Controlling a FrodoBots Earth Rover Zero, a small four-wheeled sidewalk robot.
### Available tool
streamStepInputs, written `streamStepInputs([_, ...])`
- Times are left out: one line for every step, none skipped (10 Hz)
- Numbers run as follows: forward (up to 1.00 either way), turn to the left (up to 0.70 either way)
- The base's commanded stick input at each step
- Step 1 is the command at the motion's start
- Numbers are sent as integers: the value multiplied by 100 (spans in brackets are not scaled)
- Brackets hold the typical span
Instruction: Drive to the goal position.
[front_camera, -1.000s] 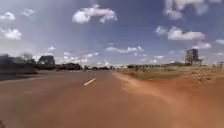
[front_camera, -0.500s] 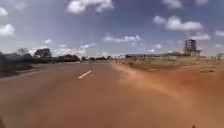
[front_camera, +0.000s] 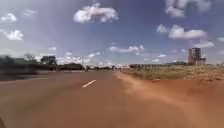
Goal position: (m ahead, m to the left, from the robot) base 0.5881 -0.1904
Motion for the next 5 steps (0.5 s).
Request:
streamStepInputs([85,2])
streamStepInputs([85,2])
streamStepInputs([85,2])
streamStepInputs([85,2])
streamStepInputs([85,2])
